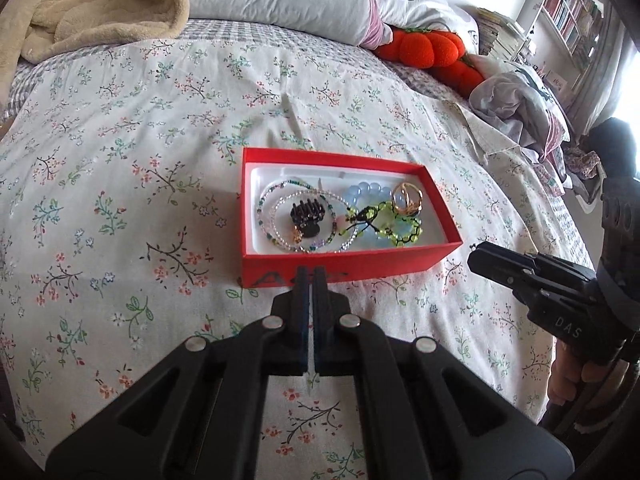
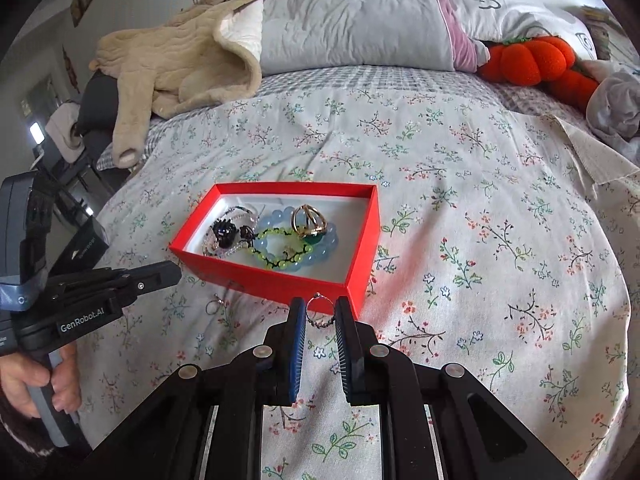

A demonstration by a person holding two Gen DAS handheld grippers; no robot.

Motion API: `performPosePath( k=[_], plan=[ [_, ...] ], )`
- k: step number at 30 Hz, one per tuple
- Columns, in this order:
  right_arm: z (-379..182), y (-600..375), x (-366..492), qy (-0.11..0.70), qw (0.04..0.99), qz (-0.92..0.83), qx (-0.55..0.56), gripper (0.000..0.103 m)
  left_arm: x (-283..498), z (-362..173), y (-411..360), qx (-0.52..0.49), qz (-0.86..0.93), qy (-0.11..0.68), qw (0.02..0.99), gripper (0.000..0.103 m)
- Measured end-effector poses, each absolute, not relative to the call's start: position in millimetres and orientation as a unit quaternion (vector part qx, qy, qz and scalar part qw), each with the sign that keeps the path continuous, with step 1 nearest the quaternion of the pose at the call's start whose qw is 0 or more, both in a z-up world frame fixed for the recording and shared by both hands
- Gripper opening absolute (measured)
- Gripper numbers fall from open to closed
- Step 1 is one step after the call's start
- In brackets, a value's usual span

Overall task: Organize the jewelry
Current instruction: 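Carry the gold ring over the box and open the left gripper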

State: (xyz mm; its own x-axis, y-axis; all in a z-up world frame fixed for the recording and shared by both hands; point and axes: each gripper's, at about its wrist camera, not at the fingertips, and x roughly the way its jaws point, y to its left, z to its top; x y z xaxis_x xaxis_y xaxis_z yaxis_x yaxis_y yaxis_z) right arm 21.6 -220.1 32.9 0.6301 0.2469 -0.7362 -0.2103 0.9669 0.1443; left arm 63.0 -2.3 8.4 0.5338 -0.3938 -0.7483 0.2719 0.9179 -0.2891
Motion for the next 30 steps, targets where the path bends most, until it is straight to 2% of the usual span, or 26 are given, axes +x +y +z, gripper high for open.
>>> performPosePath(
  k=[13, 14, 17, 20, 22, 24, 30],
  plan=[
    [36.0, -216.8, 40.9, 0.414, 0.902, 0.116, 0.038, 0.015, 90.0, 6.1, -1.8, -0.078, -0.181, 0.443, 0.875, 0.002],
    [35.4, -216.4, 42.0, 0.415, 0.902, 0.115, 0.038, 0.015, 90.2, 6.6, -1.2, -0.080, -0.183, 0.443, 0.874, 0.004],
    [34.4, -215.4, 45.2, 0.417, 0.901, 0.114, 0.039, 0.015, 89.3, 10.0, 2.4, -0.084, -0.181, 0.440, 0.876, 0.023],
    [34.1, -214.5, 47.3, 0.418, 0.901, 0.113, 0.041, 0.015, 86.7, 12.2, 7.6, -0.088, -0.175, 0.452, 0.870, 0.025],
    [33.8, -215.4, 46.8, 0.419, 0.900, 0.112, 0.045, 0.015, 80.6, 11.9, 10.1, -0.088, -0.178, 0.460, 0.865, 0.031],
    [31.9, -216.8, 45.4, 0.422, 0.898, 0.113, 0.047, 0.015, 74.1, 5.7, 7.9, -0.079, -0.187, 0.473, 0.857, 0.052],
    [27.3, -219.3, 38.6, 0.429, 0.895, 0.117, 0.040, 0.015, 77.4, -29.2, -8.5, -0.049, -0.191, 0.514, 0.835, 0.052]
  ],
)
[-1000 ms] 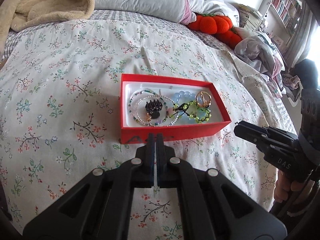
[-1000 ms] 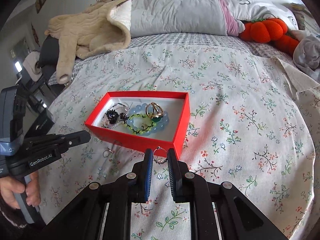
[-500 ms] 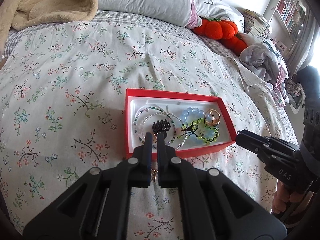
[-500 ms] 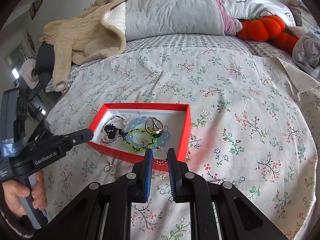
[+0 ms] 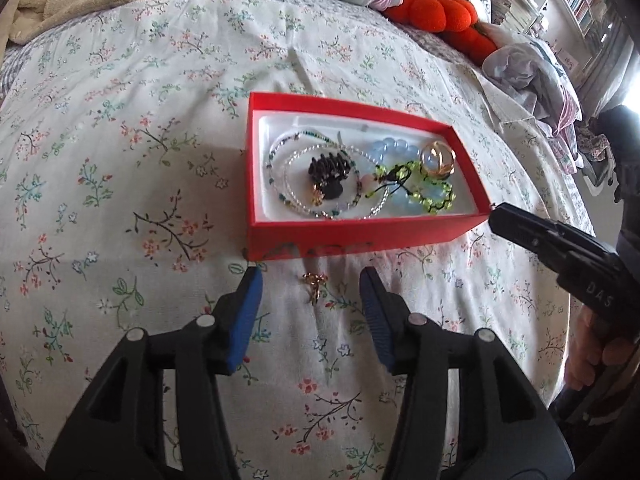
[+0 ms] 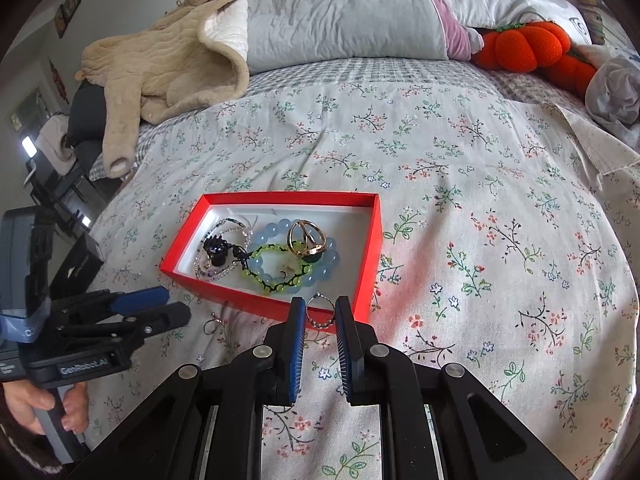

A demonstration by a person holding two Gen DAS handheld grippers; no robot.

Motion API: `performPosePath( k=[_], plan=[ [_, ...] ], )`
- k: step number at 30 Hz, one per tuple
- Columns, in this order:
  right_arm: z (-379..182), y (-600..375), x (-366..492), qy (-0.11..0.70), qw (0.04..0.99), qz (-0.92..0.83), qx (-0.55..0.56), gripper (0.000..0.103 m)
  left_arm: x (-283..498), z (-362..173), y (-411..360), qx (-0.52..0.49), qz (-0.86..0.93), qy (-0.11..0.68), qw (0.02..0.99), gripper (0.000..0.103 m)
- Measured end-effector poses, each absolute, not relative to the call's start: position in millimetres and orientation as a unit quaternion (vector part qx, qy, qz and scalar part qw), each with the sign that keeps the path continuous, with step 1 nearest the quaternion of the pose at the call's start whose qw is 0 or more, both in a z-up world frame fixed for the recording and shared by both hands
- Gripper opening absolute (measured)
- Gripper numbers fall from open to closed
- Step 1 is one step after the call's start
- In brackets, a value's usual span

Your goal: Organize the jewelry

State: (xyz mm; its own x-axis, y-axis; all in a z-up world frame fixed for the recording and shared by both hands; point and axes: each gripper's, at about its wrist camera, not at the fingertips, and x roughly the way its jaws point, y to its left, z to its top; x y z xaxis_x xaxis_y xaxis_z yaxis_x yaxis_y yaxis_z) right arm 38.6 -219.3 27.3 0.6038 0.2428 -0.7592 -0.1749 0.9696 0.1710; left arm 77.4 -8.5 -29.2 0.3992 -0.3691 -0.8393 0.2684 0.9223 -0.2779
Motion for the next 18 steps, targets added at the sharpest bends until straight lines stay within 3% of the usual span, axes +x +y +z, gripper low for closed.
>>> performPosePath(
  k=[4, 7, 8, 18],
  plan=[
    [25.7, -222.0, 35.5, 0.435, 0.892, 0.117, 0.039, 0.015, 80.1, -46.4, -21.7, -0.033, -0.189, 0.530, 0.826, 0.046],
    [25.2, -225.0, 34.6, 0.437, 0.891, 0.116, 0.040, 0.015, 78.9, -50.4, -31.2, -0.016, -0.184, 0.527, 0.830, 0.028],
    [25.2, -226.0, 34.4, 0.438, 0.891, 0.115, 0.040, 0.015, 78.7, -50.4, -32.9, -0.014, -0.184, 0.527, 0.830, 0.014],
    [33.2, -236.0, 36.6, 0.430, 0.895, 0.106, 0.047, 0.015, 63.7, -19.0, -24.3, -0.019, -0.219, 0.504, 0.836, 0.013]
  ],
)
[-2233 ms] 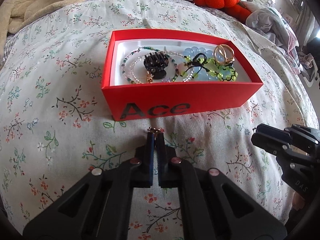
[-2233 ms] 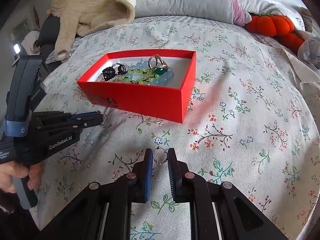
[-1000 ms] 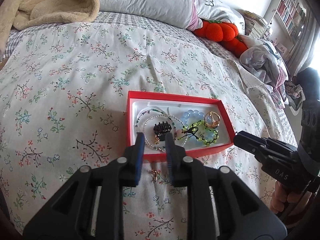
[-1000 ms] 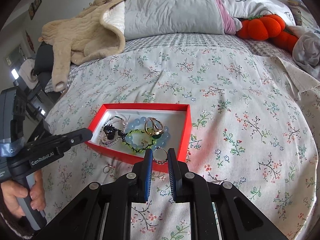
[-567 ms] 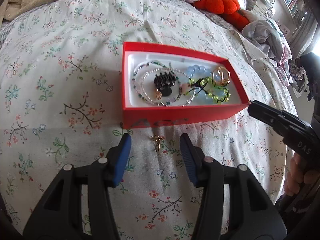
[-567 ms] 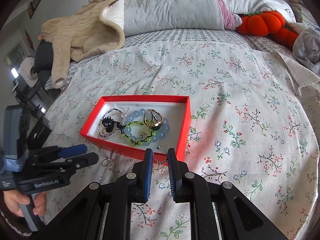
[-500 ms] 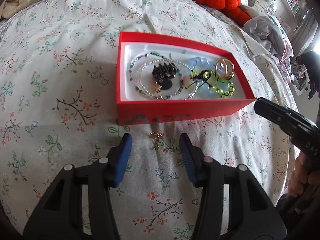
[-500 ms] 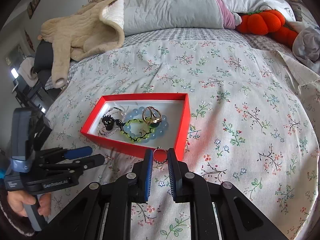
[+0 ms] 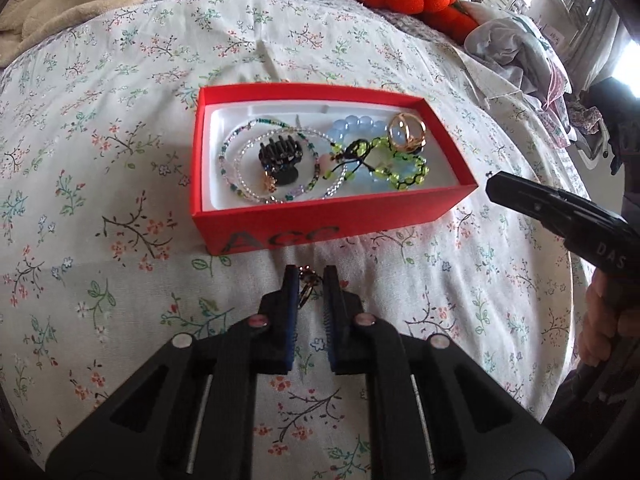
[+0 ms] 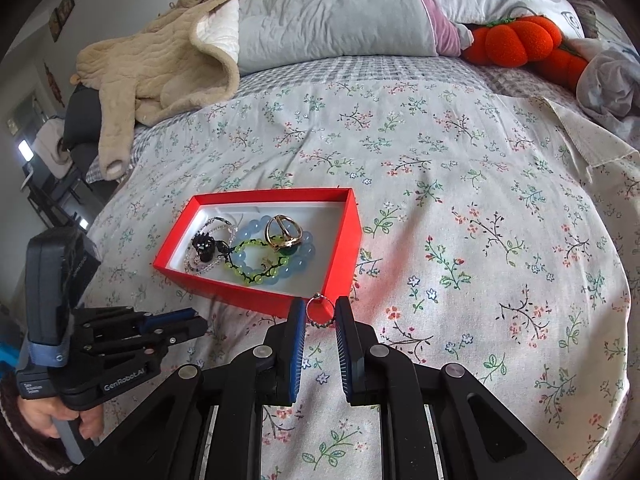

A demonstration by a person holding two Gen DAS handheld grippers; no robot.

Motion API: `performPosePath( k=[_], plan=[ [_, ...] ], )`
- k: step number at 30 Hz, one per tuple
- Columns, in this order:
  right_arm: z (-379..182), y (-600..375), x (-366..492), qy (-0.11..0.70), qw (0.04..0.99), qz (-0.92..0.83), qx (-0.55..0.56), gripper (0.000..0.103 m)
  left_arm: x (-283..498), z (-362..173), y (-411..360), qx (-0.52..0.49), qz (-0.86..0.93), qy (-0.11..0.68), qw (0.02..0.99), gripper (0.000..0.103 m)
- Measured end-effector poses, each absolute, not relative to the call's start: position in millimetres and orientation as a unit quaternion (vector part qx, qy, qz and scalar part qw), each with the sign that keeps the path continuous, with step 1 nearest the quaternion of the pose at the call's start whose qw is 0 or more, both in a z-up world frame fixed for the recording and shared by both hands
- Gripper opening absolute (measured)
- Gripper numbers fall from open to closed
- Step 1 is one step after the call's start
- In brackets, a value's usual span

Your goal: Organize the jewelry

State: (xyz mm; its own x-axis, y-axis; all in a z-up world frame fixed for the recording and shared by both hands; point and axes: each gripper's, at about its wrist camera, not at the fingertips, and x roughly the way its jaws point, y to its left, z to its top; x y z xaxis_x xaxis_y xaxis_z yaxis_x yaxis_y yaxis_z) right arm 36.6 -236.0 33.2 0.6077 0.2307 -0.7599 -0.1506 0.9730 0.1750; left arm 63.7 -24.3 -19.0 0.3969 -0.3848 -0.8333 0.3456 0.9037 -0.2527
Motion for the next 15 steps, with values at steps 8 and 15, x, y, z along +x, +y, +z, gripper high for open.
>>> performPosePath(
  k=[8, 15],
  plan=[
    [44.2, -235.9, 40.5, 0.416, 0.901, 0.105, 0.058, 0.015, 75.4, 21.3, 1.4, -0.065, -0.210, 0.445, 0.868, 0.013],
    [44.5, -234.5, 43.8, 0.415, 0.902, 0.103, 0.062, 0.015, 96.7, 10.8, 5.7, -0.079, -0.191, 0.450, 0.869, 0.013]
  ],
)
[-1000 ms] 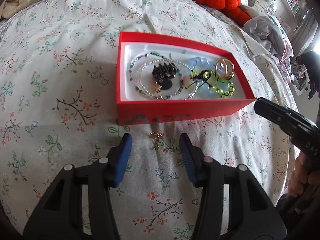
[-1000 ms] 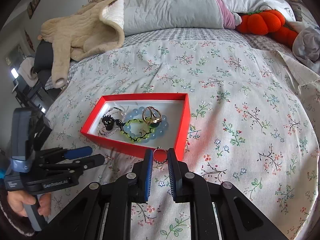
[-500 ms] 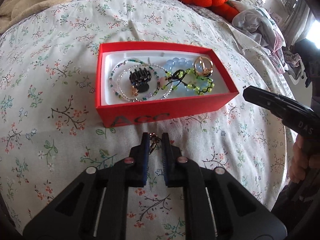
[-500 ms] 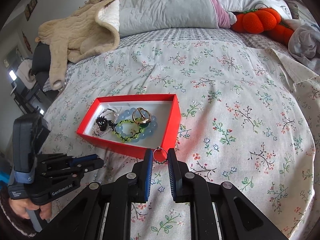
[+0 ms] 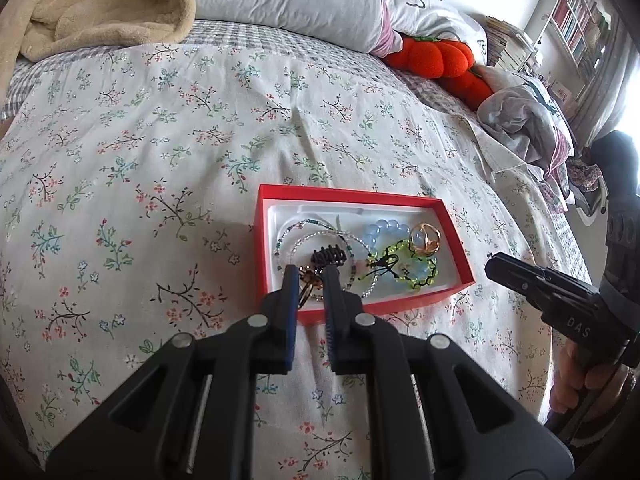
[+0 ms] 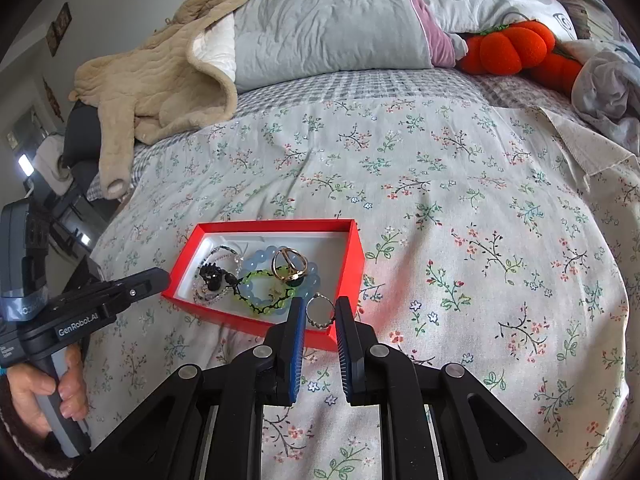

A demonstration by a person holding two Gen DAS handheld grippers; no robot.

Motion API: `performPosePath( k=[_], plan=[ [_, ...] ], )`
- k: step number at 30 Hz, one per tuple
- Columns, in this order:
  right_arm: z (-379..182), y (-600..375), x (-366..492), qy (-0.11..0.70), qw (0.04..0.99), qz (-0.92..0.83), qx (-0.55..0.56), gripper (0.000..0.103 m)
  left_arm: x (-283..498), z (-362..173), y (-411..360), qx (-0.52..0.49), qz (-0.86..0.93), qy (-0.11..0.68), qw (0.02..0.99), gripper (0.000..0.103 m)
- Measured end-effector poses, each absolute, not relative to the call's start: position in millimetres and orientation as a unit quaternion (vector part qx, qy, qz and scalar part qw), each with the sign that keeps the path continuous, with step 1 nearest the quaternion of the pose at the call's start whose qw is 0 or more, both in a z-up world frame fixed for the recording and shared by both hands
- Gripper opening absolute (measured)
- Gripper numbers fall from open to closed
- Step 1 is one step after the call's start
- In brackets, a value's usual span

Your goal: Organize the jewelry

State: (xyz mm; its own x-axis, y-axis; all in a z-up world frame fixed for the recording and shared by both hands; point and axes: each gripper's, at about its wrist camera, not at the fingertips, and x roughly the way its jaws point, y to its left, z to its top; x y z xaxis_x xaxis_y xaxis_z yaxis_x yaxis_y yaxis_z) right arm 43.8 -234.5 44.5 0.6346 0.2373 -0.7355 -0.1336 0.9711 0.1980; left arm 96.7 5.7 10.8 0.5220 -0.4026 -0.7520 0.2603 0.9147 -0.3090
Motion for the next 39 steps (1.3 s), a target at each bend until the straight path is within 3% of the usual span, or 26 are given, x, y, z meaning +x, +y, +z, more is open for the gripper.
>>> performPosePath(
  k=[2, 5, 16, 18, 20, 22, 23, 30, 34, 39],
  plan=[
    [43.7, -233.6, 44.9, 0.416, 0.901, 0.103, 0.062, 0.015, 97.3, 9.4, 4.8, -0.079, -0.187, 0.449, 0.870, 0.015],
    [42.8, -233.4, 47.1, 0.418, 0.901, 0.103, 0.062, 0.015, 96.1, 11.9, 7.3, -0.088, -0.186, 0.447, 0.871, 0.027],
    [37.8, -222.5, 61.3, 0.429, 0.894, 0.110, 0.066, 0.016, 87.7, 12.8, 31.9, -0.094, -0.140, 0.457, 0.873, 0.045],
    [36.7, -221.1, 63.0, 0.431, 0.893, 0.112, 0.074, 0.017, 86.0, 10.6, 33.6, -0.086, -0.131, 0.462, 0.873, 0.057],
    [37.3, -220.1, 63.6, 0.429, 0.894, 0.106, 0.073, 0.024, 84.0, 9.1, 35.3, -0.081, -0.120, 0.467, 0.872, 0.067],
    [38.4, -221.5, 62.1, 0.429, 0.895, 0.101, 0.073, 0.049, 81.7, 9.1, 36.5, -0.078, -0.111, 0.469, 0.873, 0.073],
    [39.7, -222.3, 60.5, 0.426, 0.895, 0.103, 0.076, 0.055, 80.8, 9.4, 37.0, -0.077, -0.109, 0.470, 0.873, 0.077],
    [45.0, -226.3, 42.7, 0.438, 0.891, 0.097, 0.075, 0.057, 68.1, 8.8, 33.2, -0.064, -0.079, 0.482, 0.870, 0.088],
    [42.4, -231.8, 29.3, 0.455, 0.885, 0.077, 0.070, 0.072, 53.9, 7.3, 25.9, -0.041, -0.061, 0.491, 0.868, 0.102],
    [40.5, -239.7, 8.4, 0.471, 0.880, 0.036, 0.055, 0.090, 31.4, 6.0, 15.0, -0.006, -0.052, 0.487, 0.872, 0.102]
  ],
)
